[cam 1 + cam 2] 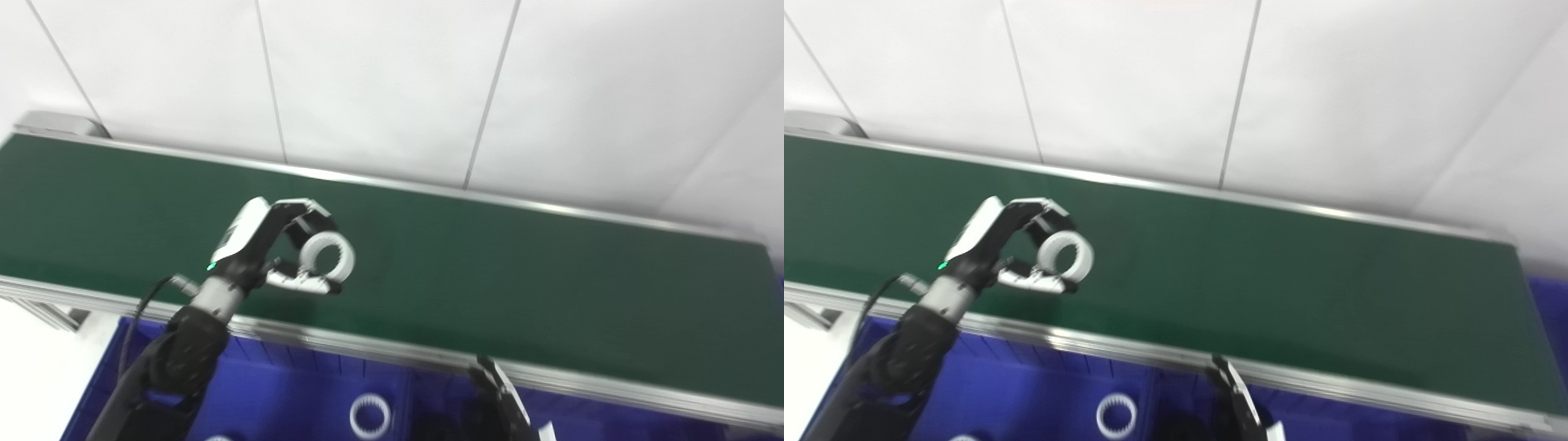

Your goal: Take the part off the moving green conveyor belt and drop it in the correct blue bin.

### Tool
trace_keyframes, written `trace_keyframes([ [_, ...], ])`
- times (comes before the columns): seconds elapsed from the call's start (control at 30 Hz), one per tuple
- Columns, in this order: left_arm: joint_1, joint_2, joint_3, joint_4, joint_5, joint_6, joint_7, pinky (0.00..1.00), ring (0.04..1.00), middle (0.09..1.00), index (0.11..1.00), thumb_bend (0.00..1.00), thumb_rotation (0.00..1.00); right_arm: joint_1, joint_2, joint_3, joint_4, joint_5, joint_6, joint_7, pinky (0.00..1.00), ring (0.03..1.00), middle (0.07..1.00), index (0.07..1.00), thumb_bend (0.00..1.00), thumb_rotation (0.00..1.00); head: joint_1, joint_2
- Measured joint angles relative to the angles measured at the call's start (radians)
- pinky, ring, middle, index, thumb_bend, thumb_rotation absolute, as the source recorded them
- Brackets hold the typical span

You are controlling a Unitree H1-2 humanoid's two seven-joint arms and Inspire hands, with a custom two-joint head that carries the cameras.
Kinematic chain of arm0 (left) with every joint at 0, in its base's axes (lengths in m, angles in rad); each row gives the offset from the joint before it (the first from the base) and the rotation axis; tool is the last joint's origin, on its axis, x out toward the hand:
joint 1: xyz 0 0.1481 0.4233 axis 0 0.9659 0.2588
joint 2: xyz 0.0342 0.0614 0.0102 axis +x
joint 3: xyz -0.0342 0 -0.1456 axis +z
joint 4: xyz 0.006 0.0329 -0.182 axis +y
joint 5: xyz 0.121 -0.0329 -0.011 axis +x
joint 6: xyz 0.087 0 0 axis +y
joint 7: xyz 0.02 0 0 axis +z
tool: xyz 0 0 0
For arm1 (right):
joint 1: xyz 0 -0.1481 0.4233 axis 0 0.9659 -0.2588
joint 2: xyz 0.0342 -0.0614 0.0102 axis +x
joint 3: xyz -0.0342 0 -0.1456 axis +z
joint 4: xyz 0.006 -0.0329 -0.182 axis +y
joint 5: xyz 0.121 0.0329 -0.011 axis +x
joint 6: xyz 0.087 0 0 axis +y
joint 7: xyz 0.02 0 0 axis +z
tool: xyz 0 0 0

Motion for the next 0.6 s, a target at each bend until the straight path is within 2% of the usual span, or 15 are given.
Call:
trace_keyframes([
  [0.13,0.12,0.037,-0.009,0.007,0.001,-0.068,-0.014,0.45,0.426,0.5,0.522,0.5,0.0,0.014,0.007,-0.024,-0.022,-0.003,0.0,0.019,0.78,0.817,0.837,0.896,0.76,0.52,-0.011,0.031],
  [0.27,0.186,0.051,-0.01,0.036,0.005,-0.129,-0.016,0.46,0.427,0.5,0.522,0.5,0.0,0.017,0.014,-0.043,-0.05,-0.004,0.0,0.047,0.77,0.815,0.832,0.891,0.76,0.52,-0.009,0.054],
  [0.43,0.217,0.053,-0.035,0.04,0.041,-0.172,-0.023,0.48,0.43,0.496,0.525,0.5,0.0,0.018,0.024,-0.071,-0.055,-0.001,0.0,0.073,0.78,0.813,0.832,0.889,0.75,0.51,-0.015,0.072],
  [0.5,0.214,0.059,-0.052,0.072,0.071,-0.203,-0.026,0.48,0.43,0.5,0.522,0.5,0.0,0.019,0.026,-0.08,-0.059,0.001,0.0,0.084,0.76,0.807,0.832,0.886,0.75,0.51,-0.012,0.072],
  [0.6,0.207,0.072,-0.084,0.111,0.14,-0.208,-0.035,0.45,0.418,0.51,0.524,0.49,0.0,0.018,0.029,-0.091,-0.062,0.001,0.0,0.092,0.76,0.802,0.83,0.884,0.74,0.51,-0.012,0.071],
])
